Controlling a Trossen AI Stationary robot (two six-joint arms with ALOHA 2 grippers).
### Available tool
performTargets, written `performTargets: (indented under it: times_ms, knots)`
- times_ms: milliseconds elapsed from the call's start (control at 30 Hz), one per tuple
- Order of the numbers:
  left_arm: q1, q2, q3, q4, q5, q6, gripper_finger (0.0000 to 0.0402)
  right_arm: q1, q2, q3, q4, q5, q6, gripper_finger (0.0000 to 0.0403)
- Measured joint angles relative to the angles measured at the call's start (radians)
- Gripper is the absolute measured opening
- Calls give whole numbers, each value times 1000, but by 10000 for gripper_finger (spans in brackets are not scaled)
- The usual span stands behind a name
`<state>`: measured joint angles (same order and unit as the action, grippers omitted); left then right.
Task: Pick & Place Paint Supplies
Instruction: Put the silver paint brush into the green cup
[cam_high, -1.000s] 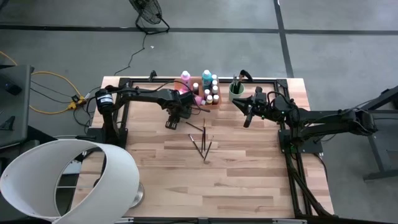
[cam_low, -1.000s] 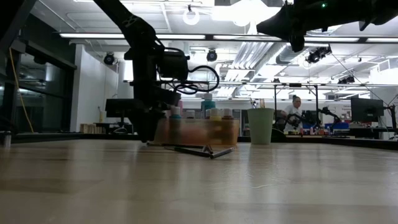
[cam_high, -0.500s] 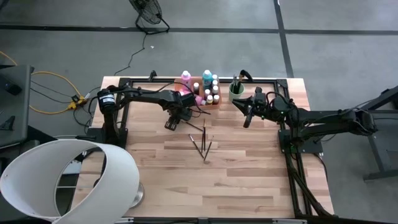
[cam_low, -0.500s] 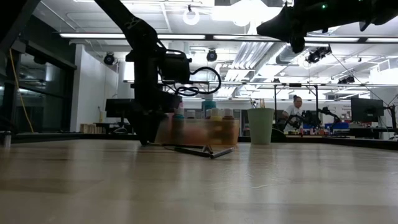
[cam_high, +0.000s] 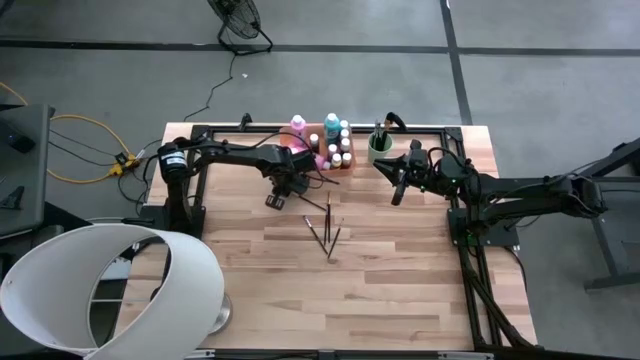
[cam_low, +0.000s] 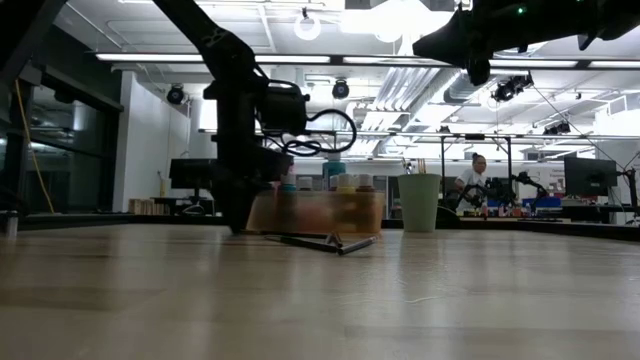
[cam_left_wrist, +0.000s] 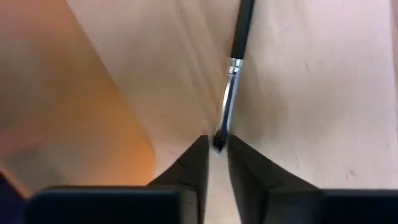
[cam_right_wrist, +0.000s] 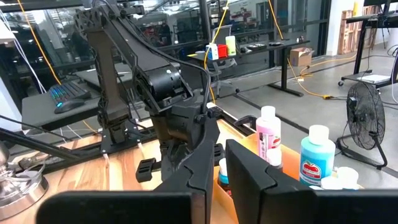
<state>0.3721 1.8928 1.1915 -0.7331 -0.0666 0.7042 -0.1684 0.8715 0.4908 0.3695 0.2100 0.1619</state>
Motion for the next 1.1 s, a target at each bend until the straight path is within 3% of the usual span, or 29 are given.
performTargets:
  times_ms: [167,1100]
  knots:
    - [1,1,0,-18,2,-29,6,0,0,0,0,0,0,37]
    - [-60,-70,123,-281,8,-84,0,0,0,0,8,0,49,37]
